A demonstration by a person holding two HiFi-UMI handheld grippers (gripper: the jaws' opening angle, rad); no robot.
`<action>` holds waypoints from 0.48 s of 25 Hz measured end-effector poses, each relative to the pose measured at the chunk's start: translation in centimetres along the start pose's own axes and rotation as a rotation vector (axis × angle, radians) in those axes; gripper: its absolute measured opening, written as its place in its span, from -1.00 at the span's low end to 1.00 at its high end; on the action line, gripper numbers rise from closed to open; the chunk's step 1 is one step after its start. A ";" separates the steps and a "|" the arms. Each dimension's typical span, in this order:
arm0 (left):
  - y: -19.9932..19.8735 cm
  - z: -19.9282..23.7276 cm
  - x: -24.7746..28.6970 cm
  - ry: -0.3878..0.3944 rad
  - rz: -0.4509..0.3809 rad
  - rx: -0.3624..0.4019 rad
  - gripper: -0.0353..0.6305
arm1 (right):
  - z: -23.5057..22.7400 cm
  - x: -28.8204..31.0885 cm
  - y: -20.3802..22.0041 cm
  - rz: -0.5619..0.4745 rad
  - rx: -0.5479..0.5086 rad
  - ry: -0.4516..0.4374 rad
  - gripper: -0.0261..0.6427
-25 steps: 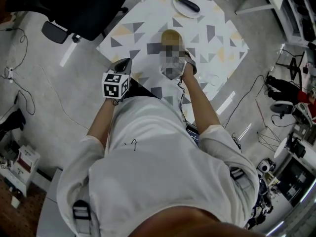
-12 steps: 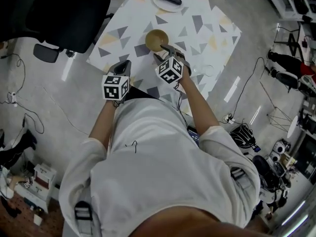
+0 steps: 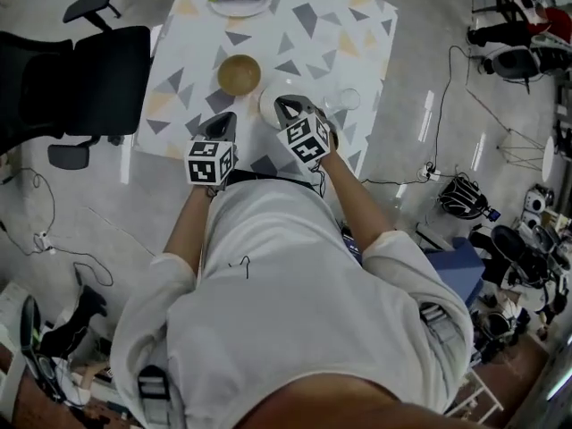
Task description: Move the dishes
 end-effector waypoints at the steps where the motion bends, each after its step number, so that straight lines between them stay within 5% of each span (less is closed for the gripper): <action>1: -0.2 -0.5 0.6 0.015 0.009 0.016 -0.83 | -0.3 -0.6 0.7 -0.009 0.073 -0.003 -0.93; 12: -2.3 -6.2 5.3 0.171 0.081 0.168 -0.83 | -2.3 -6.1 6.9 -0.086 0.434 0.176 -0.93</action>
Point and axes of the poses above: the fingertips, and each gripper's own axes: x forward along the fingers, z to its left, y out of its underside, the point moved 9 cm from there along -x, backward along the fingers, and after that the axes turned 3 degrees about -x, right-handed, at the moved point
